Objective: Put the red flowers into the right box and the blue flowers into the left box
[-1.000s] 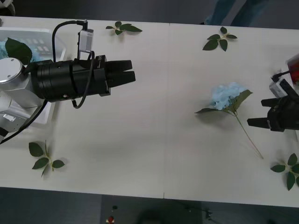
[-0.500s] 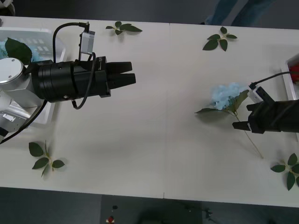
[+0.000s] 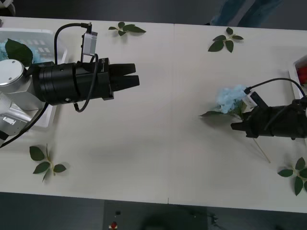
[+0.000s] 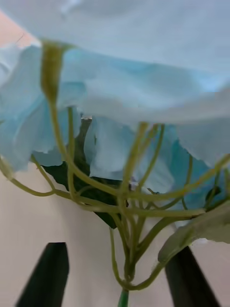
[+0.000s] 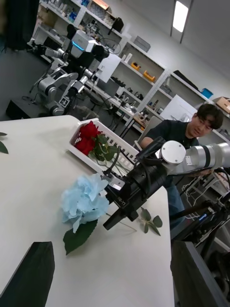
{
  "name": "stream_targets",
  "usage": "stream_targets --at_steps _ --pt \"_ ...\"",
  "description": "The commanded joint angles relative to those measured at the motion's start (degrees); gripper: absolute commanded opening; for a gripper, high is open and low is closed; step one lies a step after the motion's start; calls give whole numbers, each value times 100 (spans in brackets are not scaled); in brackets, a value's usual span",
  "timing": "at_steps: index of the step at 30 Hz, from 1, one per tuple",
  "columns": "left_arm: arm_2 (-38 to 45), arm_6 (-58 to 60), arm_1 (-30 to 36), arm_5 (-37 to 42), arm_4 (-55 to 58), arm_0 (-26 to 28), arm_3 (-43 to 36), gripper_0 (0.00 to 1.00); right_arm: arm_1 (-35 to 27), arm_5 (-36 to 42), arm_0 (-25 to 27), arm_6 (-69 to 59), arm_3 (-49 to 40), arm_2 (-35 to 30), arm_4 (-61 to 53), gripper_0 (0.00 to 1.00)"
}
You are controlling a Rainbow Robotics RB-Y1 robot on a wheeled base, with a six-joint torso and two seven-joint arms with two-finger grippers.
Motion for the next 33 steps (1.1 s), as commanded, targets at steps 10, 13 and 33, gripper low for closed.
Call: stream_targets --at_steps 10,13,33 --pt "63 -77 103 17 -38 -247 -45 68 -49 -49 -123 -230 -19 -83 -418 0" --pt "72 -77 94 -1 -30 -247 -45 69 -137 22 -176 -195 -28 -83 -989 0" --pt "72 -77 -477 -1 234 -115 -27 100 -129 646 -501 183 -1434 -1023 -4065 0"
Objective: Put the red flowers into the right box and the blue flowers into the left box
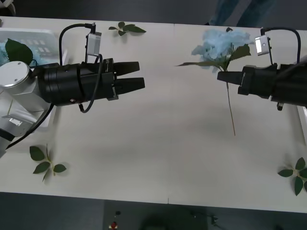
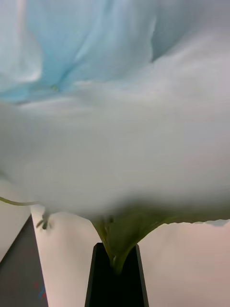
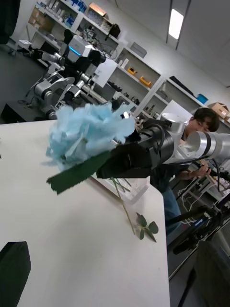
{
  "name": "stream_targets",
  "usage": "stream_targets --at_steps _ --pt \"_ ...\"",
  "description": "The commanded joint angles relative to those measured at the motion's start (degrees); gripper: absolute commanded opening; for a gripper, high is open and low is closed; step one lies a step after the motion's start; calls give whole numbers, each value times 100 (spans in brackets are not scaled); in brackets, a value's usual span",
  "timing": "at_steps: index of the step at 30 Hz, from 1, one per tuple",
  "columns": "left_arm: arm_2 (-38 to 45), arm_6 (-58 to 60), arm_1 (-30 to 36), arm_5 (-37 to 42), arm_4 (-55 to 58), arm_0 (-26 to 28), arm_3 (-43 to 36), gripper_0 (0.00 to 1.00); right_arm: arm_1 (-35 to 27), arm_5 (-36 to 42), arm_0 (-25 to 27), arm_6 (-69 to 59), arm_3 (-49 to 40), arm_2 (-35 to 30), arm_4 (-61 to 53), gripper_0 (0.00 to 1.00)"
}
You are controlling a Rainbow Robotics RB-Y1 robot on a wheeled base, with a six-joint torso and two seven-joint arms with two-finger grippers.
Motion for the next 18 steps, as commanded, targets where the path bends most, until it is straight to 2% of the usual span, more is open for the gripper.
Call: stream_targets --at_steps 1,5,10,18 --pt "72 -77 -375 13 275 -53 -33 100 232 19 -82 240 -451 -486 -50 0" --pt "72 -77 -849 4 310 158 -33 100 505 -86 -117 345 -759 -653 -50 0" --pt "177 -77 -1456 -22 -278 228 -24 100 891 -447 -205 486 -1172 -662 117 0" --pt "239 -77 -2027 -49 -955 307 -24 100 1498 -789 -451 486 -1251 -635 741 0"
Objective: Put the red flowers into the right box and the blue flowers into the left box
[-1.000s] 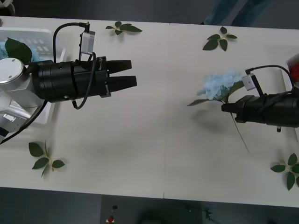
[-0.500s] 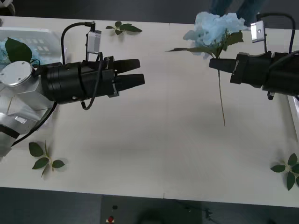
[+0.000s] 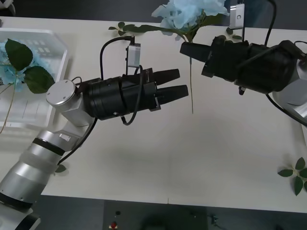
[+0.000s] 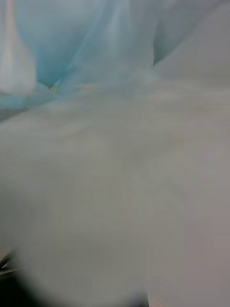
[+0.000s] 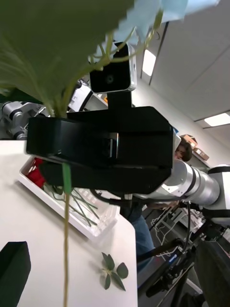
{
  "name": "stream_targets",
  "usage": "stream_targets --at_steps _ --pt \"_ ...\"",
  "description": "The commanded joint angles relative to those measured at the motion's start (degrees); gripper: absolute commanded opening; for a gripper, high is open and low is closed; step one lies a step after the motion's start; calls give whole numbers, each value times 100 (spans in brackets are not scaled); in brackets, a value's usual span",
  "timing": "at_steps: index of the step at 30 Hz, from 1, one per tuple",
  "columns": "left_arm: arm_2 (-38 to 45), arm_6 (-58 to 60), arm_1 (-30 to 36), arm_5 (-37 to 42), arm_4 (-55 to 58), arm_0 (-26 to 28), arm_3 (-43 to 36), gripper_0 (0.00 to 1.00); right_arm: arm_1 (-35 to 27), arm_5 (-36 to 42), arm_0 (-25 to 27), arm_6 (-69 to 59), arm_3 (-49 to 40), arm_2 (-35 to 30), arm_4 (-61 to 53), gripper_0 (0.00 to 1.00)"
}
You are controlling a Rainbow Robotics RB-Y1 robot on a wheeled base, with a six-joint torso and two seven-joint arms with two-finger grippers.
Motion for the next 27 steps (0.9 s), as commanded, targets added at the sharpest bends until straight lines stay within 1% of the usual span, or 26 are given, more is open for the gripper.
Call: stream_targets --at_steps 1,6,12,13,14,16,17,18,27 --pt "88 -77 -208 -56 -243 62 -73 100 231 -145 -404 94 -147 68 198 0" --pt "88 -77 -348 -100 -560 71 -64 100 283 -479 -651 59 -147 358 180 0" --pt "88 -77 -392 -144 -744 71 -64 100 345 -611 -721 15 -129 428 180 0" --pt "88 -77 -401 -153 -744 71 -64 94 345 -611 -721 15 -120 419 189 0" --pt "97 -77 -401 -153 -753 71 -64 63 345 -611 -730 -3 -120 428 180 0" --pt "88 -77 -410 -171 -753 71 -64 27 345 -611 -730 -20 -120 428 180 0" --pt "88 -77 -410 -171 -753 79 -64 2 345 -611 -730 -38 -129 428 180 0" --pt "88 -77 -401 -179 -753 79 -64 0 345 -602 -730 -38 -129 428 180 0" --pt "114 -77 -348 -241 -753 79 -64 0 345 -594 -721 -73 -129 419 189 0"
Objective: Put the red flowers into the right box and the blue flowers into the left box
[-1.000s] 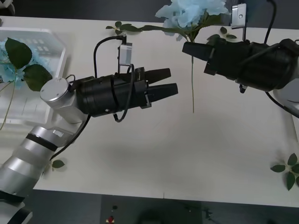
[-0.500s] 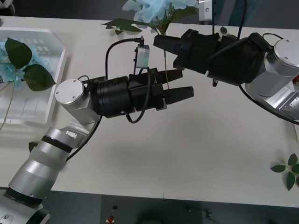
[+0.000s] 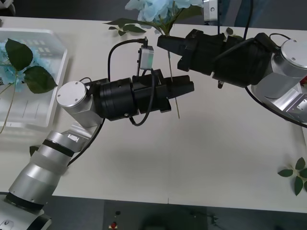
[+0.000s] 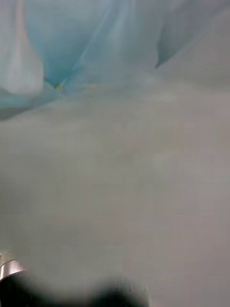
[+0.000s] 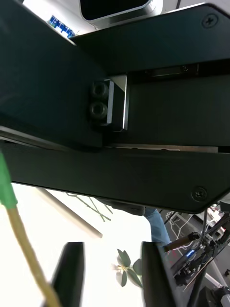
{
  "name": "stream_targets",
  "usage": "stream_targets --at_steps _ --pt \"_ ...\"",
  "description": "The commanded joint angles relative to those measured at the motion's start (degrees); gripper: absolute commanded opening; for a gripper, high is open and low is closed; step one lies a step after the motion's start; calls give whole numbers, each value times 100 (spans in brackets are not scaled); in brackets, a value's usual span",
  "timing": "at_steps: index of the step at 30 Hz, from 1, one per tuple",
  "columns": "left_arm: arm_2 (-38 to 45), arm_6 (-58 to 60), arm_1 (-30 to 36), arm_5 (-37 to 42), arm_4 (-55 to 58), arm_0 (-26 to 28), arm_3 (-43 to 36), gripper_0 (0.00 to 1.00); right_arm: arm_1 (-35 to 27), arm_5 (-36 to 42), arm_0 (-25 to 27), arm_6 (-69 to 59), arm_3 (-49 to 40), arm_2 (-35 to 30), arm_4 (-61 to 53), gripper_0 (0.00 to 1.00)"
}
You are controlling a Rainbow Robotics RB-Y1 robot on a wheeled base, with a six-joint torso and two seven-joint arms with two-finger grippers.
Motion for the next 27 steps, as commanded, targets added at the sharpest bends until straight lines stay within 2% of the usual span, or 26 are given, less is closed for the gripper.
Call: stream_targets --at_steps 1,7,8,9,10,11,20,27 --pt "72 -77 3 -53 -11 79 -75 0 24 7 -113 -69 -129 -123 -21 0" --pt "107 -77 99 -53 112 97 -66 0 24 7 -104 -113 -129 -123 -21 0" --pt "116 -77 143 -53 182 97 -75 0 24 7 -113 -139 -120 -123 -21 6" --pt "125 -77 170 -44 217 97 -75 0 24 7 -104 -148 -129 -123 -21 25" --pt "125 -77 223 -44 288 97 -75 0 24 7 -113 -174 -120 -123 -29 72" --pt "125 -77 284 -27 384 97 -75 0 24 7 -113 -209 -129 -114 -47 99" --pt "503 -77 724 377 841 185 -75 0 -46 -143 -104 -253 -120 -88 -82 100" --pt "1048 -77 1216 905 991 396 -75 0 -749 -415 -104 -262 -94 -88 -117 100"
